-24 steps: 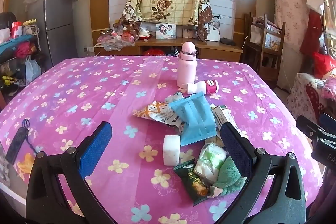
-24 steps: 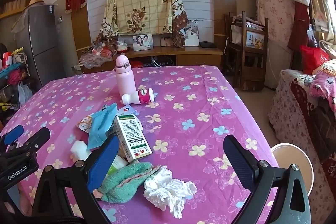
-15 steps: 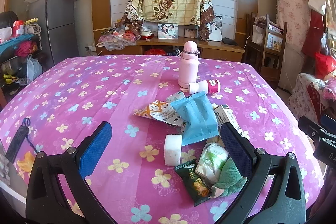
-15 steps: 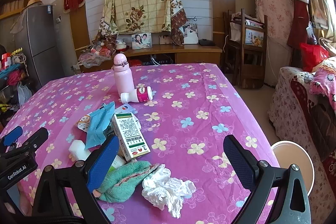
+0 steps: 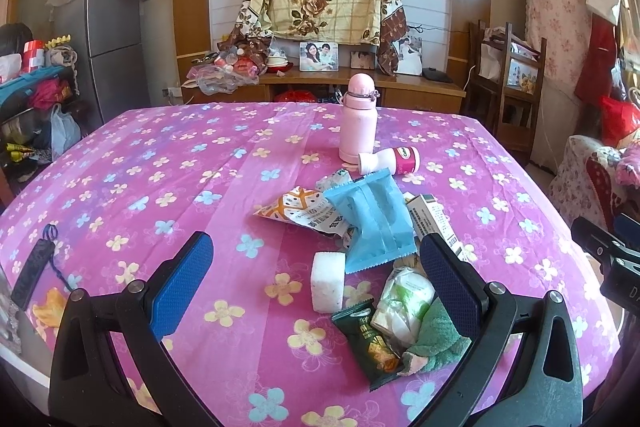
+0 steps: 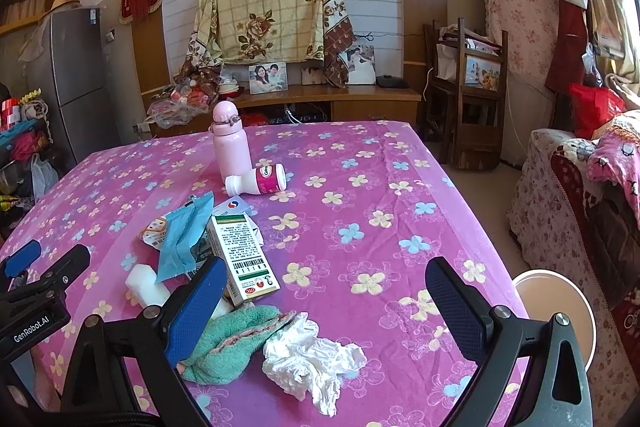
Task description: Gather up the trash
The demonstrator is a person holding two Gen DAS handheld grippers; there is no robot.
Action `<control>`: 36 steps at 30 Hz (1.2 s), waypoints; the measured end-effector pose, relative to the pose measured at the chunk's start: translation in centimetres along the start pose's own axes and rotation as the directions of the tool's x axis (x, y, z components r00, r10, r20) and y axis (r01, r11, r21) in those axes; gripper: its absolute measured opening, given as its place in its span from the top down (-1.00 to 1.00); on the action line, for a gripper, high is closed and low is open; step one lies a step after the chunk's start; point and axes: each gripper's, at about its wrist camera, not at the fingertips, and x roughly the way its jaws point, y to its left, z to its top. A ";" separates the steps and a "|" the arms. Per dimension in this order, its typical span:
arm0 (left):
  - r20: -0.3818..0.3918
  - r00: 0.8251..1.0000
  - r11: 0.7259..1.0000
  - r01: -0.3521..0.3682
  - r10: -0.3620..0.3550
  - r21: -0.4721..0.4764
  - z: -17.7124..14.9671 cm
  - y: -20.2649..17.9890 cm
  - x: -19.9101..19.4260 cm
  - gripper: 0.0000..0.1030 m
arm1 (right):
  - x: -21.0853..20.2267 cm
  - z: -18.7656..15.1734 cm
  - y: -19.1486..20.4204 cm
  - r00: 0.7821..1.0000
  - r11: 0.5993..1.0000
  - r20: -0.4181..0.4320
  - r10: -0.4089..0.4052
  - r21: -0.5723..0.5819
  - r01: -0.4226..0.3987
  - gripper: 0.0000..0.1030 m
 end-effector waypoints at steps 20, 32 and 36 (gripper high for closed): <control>-0.003 1.000 1.000 -0.003 0.003 0.002 -0.4 -0.2 0.3 -0.99 | 0.2 -0.2 -0.7 1.000 1.000 -0.019 -0.007 -0.002 0.007 -0.92; -0.023 1.000 1.000 -0.019 0.019 0.000 -0.4 -0.3 0.8 -0.99 | 0.7 -0.3 -0.7 0.998 0.999 -0.064 -0.027 -0.038 0.024 -0.92; -0.023 1.000 1.000 -0.019 0.019 -0.001 -0.4 -0.3 0.8 -0.99 | 0.8 -0.3 -0.6 0.997 0.999 -0.076 -0.023 -0.035 0.020 -0.92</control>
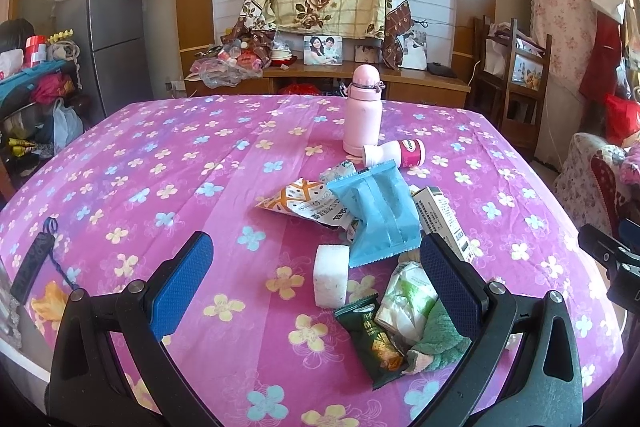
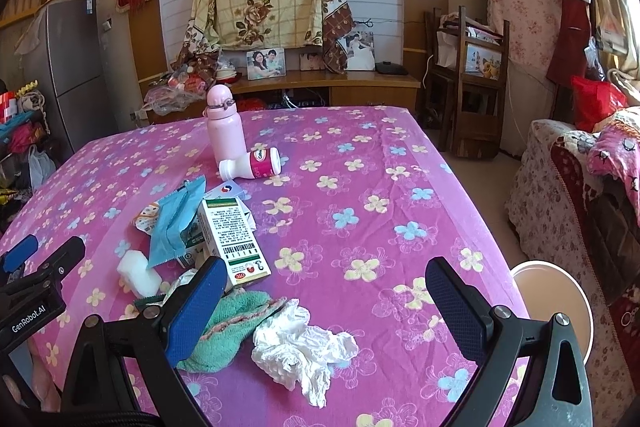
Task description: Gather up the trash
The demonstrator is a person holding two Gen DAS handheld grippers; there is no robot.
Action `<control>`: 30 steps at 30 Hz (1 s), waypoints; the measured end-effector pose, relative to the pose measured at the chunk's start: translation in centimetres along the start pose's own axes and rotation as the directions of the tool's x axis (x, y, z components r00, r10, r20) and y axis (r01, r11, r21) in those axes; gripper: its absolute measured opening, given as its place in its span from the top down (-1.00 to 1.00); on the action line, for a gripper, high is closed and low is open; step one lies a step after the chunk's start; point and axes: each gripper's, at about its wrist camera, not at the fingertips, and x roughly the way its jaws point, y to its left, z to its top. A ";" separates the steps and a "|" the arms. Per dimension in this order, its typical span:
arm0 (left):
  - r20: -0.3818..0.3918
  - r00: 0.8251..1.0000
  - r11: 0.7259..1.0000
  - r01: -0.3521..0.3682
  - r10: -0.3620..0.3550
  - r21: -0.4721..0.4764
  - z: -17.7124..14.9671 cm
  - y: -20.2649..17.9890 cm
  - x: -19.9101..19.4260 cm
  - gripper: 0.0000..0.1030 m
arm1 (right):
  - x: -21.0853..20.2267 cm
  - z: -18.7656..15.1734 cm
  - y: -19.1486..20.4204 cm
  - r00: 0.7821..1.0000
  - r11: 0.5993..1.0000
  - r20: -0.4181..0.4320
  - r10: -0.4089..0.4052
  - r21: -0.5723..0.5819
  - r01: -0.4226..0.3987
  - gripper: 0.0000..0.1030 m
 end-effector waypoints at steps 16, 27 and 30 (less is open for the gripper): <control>-0.002 1.000 1.000 0.000 0.000 0.002 -0.1 0.1 0.1 -0.99 | 0.4 -0.4 -0.4 1.000 1.000 -0.004 0.003 0.023 -0.002 -0.92; -0.015 1.000 1.000 0.002 -0.002 -0.003 -0.8 0.4 0.5 -0.99 | 0.6 -0.5 -0.5 1.000 1.000 0.001 -0.014 0.006 0.014 -0.92; -0.016 1.000 1.000 0.003 -0.003 -0.004 -1.0 0.4 0.5 -0.99 | 0.8 -0.7 -0.7 1.000 1.000 -0.007 -0.013 0.010 0.013 -0.92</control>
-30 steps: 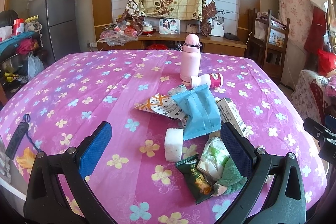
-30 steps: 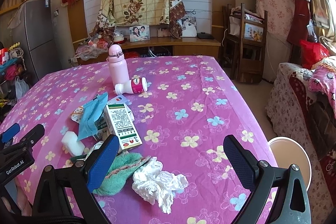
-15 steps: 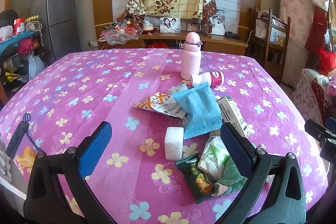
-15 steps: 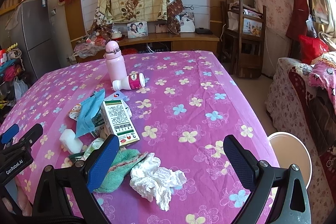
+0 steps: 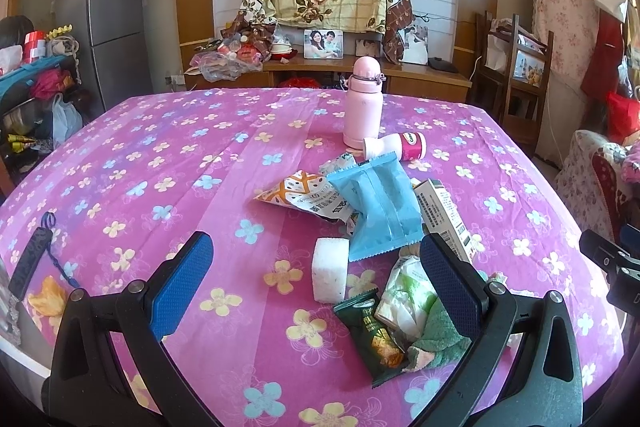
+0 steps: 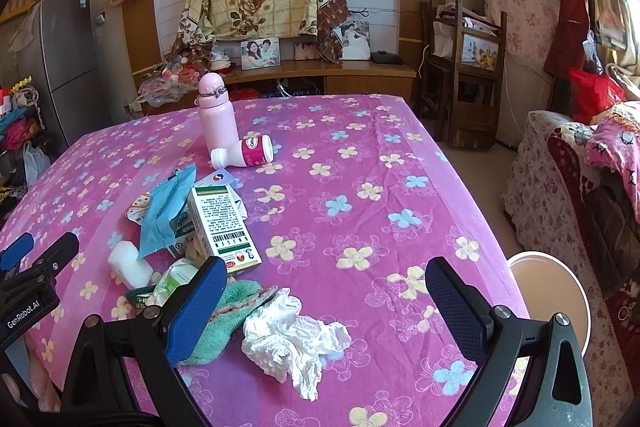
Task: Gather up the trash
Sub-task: 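Grasp the crumpled white tissue with the right gripper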
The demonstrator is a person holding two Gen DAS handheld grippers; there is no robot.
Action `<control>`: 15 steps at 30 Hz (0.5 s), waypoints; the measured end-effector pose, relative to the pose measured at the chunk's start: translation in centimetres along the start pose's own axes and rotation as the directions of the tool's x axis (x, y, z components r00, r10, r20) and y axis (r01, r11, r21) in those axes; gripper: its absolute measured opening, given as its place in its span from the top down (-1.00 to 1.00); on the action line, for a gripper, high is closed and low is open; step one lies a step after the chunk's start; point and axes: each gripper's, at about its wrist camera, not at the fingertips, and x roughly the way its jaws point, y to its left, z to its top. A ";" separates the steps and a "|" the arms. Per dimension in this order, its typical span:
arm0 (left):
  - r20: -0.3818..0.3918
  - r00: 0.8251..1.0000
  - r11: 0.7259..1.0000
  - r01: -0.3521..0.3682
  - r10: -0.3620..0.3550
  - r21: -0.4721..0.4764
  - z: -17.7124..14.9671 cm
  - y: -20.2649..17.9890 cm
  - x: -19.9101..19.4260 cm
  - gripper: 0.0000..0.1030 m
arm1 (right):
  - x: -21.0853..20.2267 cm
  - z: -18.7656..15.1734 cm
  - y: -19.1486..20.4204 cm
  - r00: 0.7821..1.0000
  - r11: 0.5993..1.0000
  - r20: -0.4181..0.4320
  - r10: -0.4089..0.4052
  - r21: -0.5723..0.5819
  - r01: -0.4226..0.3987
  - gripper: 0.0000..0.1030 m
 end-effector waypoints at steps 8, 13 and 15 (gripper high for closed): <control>-0.016 1.000 1.000 0.005 -0.005 0.005 -0.1 -0.7 0.4 -0.99 | 0.4 -0.2 -0.3 0.999 1.000 -0.031 -0.010 0.000 0.010 -0.92; -0.039 0.999 1.000 0.017 -0.016 0.023 -0.5 -0.9 0.6 -0.99 | 0.8 -0.4 -0.8 0.999 1.000 -0.053 -0.003 0.013 0.004 -0.92; -0.059 0.998 0.999 0.037 -0.035 0.032 -0.5 -0.8 0.7 -0.99 | 1.3 -0.5 -1.3 0.996 1.000 -0.089 0.013 0.004 -0.012 -0.92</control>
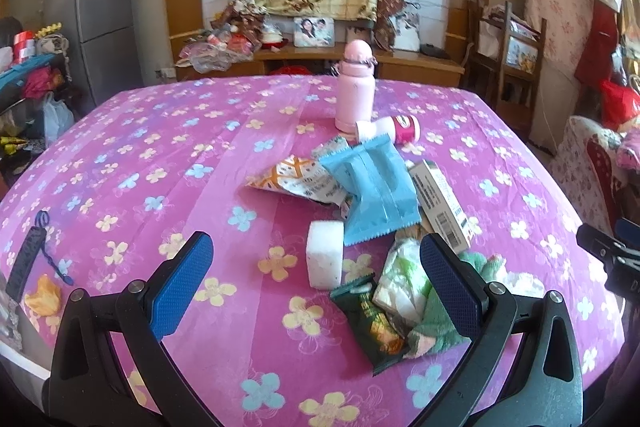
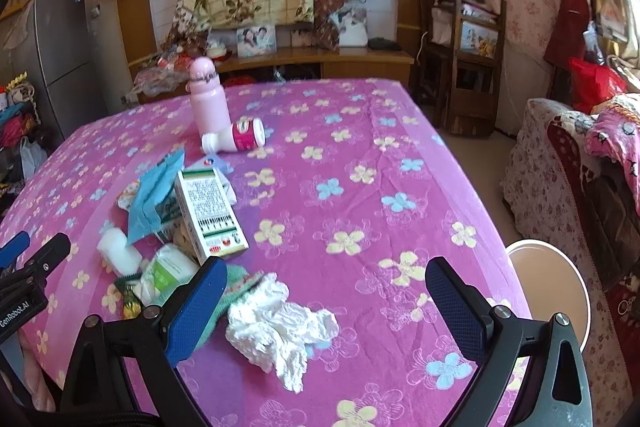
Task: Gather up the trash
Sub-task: 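Grasp the crumpled white tissue with the right gripper, then carry the tissue to the white bin and open the right gripper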
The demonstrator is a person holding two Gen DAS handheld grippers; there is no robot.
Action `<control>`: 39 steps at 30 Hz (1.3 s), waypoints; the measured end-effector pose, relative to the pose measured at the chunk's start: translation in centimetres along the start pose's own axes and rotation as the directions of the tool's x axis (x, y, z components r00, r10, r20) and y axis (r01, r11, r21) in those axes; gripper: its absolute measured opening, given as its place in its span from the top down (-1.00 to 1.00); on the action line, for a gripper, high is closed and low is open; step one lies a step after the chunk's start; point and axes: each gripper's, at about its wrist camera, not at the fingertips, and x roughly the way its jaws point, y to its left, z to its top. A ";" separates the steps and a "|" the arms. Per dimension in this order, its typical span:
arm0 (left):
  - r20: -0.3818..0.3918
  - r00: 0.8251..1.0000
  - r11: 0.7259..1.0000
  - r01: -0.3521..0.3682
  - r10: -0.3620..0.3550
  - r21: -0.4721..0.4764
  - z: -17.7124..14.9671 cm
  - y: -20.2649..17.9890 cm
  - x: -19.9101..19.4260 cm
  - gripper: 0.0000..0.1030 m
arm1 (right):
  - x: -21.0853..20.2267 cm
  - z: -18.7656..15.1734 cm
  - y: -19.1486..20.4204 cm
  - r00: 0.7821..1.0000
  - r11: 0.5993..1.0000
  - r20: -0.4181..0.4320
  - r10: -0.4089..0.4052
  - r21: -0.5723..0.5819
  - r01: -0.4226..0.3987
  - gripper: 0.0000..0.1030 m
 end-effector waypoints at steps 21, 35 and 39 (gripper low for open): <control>-0.266 0.932 0.939 0.298 -0.246 0.175 -1.8 -5.7 2.8 -0.99 | 8.9 -4.6 -0.1 0.923 0.955 -0.250 0.293 0.024 -0.297 0.16; -0.397 0.893 0.904 0.335 -0.213 0.267 -2.5 -11.5 6.5 0.24 | 3.8 -3.6 -7.6 0.967 0.973 -0.110 0.232 0.050 -0.227 0.62; -0.420 0.850 0.877 0.432 -0.318 0.210 -0.9 -13.1 5.0 0.25 | 2.0 -3.5 -11.6 0.980 0.980 -0.074 0.185 0.089 -0.178 0.62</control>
